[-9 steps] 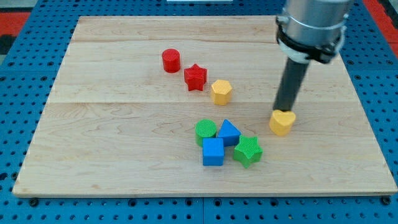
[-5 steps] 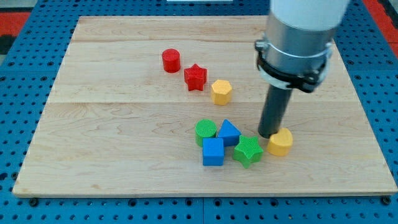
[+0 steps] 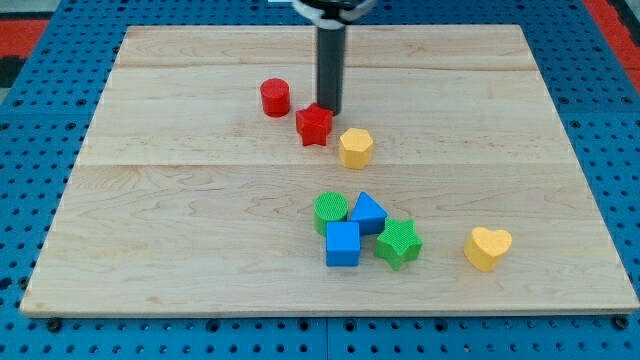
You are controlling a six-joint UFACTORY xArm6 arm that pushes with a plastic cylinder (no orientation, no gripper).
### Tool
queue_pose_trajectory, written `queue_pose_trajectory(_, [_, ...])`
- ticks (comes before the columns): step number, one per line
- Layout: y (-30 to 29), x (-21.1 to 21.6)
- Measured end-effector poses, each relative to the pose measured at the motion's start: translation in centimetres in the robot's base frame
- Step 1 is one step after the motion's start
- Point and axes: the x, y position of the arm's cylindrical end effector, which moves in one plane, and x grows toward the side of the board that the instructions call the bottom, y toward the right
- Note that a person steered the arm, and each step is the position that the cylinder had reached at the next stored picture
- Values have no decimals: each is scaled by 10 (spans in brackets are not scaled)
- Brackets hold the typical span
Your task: Reposition the yellow hexagon above the yellow heart
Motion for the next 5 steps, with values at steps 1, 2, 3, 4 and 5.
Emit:
queue_pose_trajectory(1, [47, 32])
queue_pose_trajectory(2, [77, 59])
queue_pose_trajectory(3, [24, 31])
queue_pose_trajectory(4, [12, 60])
queue_pose_trajectory(5, [65, 107])
